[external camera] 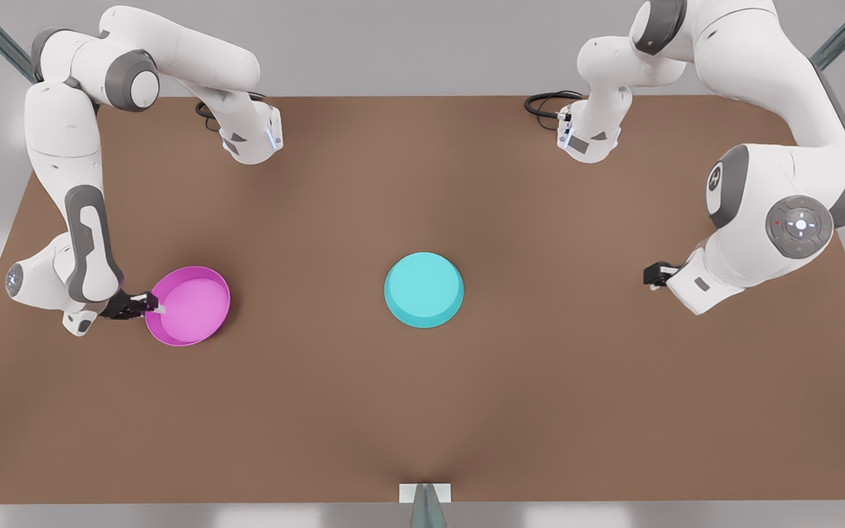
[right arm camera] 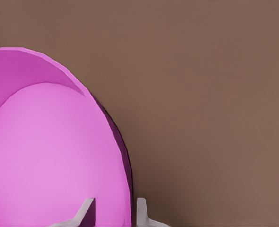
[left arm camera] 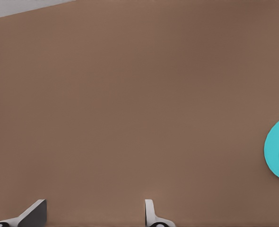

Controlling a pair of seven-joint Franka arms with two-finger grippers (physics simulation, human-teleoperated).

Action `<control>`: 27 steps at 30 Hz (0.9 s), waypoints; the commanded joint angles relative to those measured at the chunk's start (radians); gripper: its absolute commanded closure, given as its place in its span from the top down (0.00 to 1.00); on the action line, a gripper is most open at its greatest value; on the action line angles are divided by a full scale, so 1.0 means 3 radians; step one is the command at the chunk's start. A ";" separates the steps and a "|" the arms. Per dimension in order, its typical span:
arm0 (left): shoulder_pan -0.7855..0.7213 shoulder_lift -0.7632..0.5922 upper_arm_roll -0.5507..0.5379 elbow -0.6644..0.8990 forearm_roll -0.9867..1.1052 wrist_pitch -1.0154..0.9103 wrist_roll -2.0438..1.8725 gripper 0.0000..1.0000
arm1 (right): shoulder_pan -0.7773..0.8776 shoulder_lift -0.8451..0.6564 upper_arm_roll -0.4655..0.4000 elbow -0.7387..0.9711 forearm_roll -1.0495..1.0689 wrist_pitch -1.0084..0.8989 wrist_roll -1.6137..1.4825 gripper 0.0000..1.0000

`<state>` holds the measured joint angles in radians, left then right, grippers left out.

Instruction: Flip the blue plate over with the left arm, and stack the pink plate on top of the blue plate with the right arm

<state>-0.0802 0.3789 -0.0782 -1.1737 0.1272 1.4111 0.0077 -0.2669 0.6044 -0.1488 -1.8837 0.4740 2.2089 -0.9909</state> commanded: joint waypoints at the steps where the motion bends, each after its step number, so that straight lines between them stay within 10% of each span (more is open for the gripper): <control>1: 0.0001 0.0000 0.0000 0.0001 0.0001 0.0001 0.0000 1.00 | 0.0000 0.0000 0.0000 0.0000 0.0000 0.0000 0.0000 0.39; 27: -0.0004 0.0015 0.0000 0.0001 0.0016 0.0047 -0.0010 1.00 | 0.0005 0.0010 0.0015 0.0010 0.0026 -0.0072 0.0020 0.21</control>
<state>-0.0813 0.3836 -0.0782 -1.1735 0.1308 1.4251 0.0046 -0.2653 0.6062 -0.1444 -1.8805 0.4901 2.1828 -0.9893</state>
